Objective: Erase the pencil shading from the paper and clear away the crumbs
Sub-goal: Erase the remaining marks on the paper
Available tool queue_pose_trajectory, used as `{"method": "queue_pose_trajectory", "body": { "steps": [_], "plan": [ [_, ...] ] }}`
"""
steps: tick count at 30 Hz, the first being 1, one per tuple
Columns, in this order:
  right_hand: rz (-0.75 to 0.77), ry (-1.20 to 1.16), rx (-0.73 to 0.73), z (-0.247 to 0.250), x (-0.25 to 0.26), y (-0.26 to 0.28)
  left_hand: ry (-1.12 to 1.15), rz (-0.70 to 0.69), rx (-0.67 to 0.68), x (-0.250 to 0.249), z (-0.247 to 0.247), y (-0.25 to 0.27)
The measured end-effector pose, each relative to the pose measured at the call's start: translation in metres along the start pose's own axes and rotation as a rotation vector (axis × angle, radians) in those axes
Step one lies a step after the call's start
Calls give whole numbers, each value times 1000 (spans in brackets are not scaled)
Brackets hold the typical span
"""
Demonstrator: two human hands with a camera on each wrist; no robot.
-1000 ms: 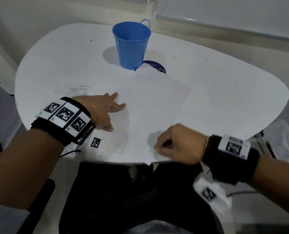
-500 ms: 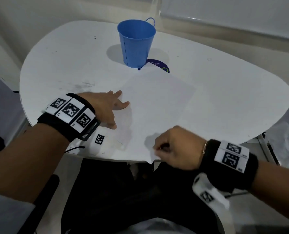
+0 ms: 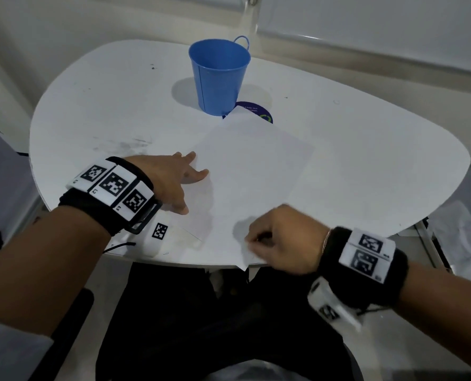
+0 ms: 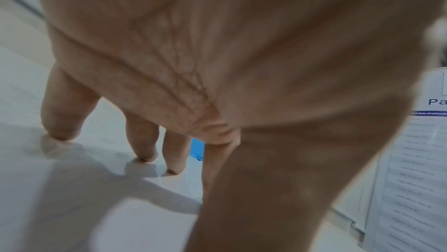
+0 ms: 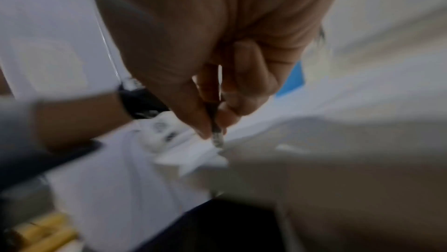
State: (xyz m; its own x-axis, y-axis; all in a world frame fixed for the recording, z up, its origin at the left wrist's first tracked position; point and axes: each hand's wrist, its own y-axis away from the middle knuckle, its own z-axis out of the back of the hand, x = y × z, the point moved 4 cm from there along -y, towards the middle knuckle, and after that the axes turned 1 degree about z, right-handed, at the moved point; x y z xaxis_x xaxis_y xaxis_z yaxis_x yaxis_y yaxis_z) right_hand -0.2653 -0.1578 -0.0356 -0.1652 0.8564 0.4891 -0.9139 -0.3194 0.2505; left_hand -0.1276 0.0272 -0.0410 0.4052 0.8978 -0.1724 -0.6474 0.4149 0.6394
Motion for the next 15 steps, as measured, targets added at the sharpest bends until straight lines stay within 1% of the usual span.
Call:
{"method": "queue_pose_trajectory", "body": {
  "steps": [1,2,4,5,6,8,9,10,12,13,14,15],
  "plan": [
    [36,1,54,-5,6,3,1,1,-2,0,0,0],
    [20,-11,61,-5,4,4,0,1,-3,-1,1,1],
    [-83,-38,-53,8,-12,2,-3,1,-3,-1,2,1],
    [-105,-37,-82,10,-14,3,-7,-2,-2,-1,1,0],
    [-84,-31,-62,7,-11,5,-11,-4,-2,-1,1,0],
    [29,-46,69,-9,9,11,-8,-5,2,0,1,0],
    [45,-59,97,-11,14,12,-4,-5,3,0,1,-1],
    [6,-62,61,-8,7,8,-4,-5,1,0,2,-1],
    [-107,-45,-104,9,-12,-1,-17,-4,-3,0,1,-1],
    [-119,-18,-123,11,-13,-3,-24,-5,-5,0,1,-1],
    [-87,0,-84,8,-6,-3,-26,-6,-5,0,1,-1],
    [-26,3,4,-1,9,0,-23,-6,-6,0,0,-1]
  ]
}}
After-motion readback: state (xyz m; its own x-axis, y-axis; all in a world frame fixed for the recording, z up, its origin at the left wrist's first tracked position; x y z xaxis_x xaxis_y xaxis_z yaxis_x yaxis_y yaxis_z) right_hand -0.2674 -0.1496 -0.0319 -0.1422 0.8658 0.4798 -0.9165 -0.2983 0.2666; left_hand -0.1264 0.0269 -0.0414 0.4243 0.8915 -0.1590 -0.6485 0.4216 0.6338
